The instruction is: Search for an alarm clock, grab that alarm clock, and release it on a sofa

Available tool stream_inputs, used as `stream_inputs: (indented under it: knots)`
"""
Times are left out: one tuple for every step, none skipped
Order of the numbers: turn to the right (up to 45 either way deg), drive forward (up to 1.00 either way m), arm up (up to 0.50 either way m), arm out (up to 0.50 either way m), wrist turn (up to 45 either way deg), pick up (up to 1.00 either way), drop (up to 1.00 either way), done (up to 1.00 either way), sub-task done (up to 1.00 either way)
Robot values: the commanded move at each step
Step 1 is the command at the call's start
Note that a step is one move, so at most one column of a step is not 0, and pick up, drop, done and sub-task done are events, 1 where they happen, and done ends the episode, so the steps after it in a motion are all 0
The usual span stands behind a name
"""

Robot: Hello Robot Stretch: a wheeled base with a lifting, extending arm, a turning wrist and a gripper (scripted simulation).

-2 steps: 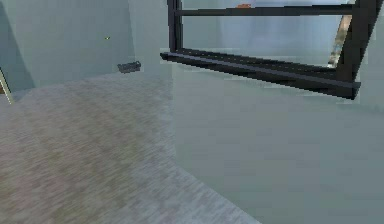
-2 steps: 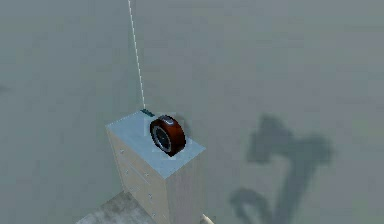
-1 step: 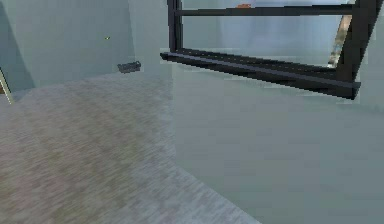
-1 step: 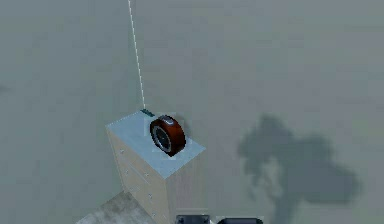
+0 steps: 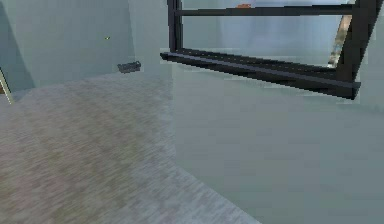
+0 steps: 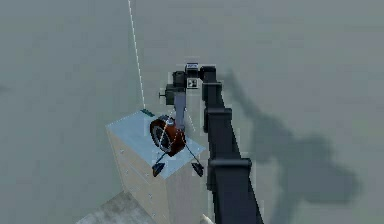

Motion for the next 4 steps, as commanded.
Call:
stream_inputs:
  knots:
    - [0.0,0.0,0.0,0.0,45.0,0.0,0.0,0.0,0.0]
    - [0.0,0.0,0.0,0.0,45.0,0.0,0.0,0.0,0.0]
    - [0.0,0.0,0.0,0.0,45.0,0.0,0.0,0.0,0.0]
    - [0.0,0.0,0.0,0.0,30.0,0.0,0.0,0.0,0.0]
